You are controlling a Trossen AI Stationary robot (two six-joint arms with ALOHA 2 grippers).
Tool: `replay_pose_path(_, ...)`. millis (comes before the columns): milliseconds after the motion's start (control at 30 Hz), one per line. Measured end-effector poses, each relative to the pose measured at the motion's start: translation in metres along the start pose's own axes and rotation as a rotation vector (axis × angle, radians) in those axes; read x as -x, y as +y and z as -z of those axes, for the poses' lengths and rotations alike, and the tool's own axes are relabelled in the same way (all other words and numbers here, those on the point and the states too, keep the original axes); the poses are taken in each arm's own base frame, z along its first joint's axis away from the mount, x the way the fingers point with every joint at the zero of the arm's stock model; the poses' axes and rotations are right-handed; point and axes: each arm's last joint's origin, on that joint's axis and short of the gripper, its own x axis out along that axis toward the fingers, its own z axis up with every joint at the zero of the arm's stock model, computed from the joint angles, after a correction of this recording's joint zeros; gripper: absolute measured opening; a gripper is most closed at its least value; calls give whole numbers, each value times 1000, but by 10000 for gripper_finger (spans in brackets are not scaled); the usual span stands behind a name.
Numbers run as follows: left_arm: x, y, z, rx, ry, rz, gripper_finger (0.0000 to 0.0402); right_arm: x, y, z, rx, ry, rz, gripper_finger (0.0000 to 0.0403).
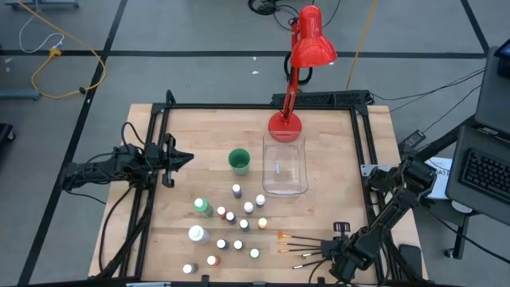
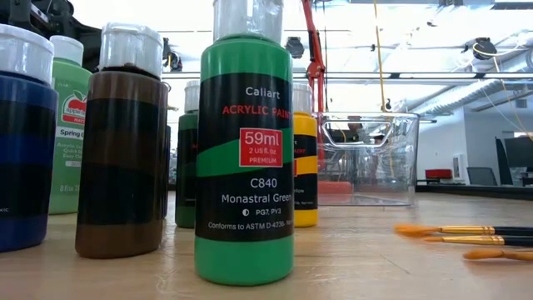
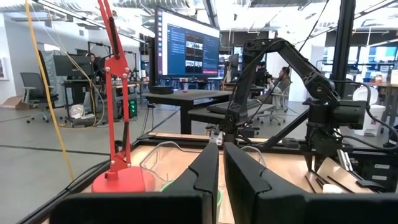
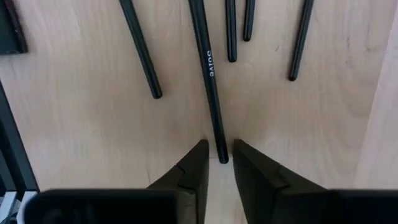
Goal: Pick & Place Paint Supplies
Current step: Put the top black paintbrush into the green cup
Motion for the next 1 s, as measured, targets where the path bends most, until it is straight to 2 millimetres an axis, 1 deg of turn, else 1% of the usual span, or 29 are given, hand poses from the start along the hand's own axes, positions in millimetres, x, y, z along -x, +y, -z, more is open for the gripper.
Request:
replay_pose_path(133, 0, 0, 0, 0, 1, 0, 26, 1, 0, 0, -1, -3, -8, 30)
replay_pose_path(233, 0, 0, 0, 0, 0, 0, 26, 7, 0, 1, -6, -11, -35, 8)
replay_pose_path(367, 0, 0, 0, 1, 0, 0, 26, 18, -2, 2, -49, -17, -72, 9)
replay_pose_path(533, 0, 0, 0, 1, 3, 0, 26, 33, -3, 2, -52, -85, -116, 4)
replay_pose_path(633, 0, 0, 0, 1, 4, 0, 26, 41, -5, 3, -15, -130, -79, 2)
replay_pose_path(767, 0, 0, 0, 1, 4, 0, 26, 63, -2, -7, 43, -265, -44, 0)
replay_pose_path(1000, 0, 0, 1, 6, 5, 1, 26, 89, -6, -25, 118, -394, 57, 2)
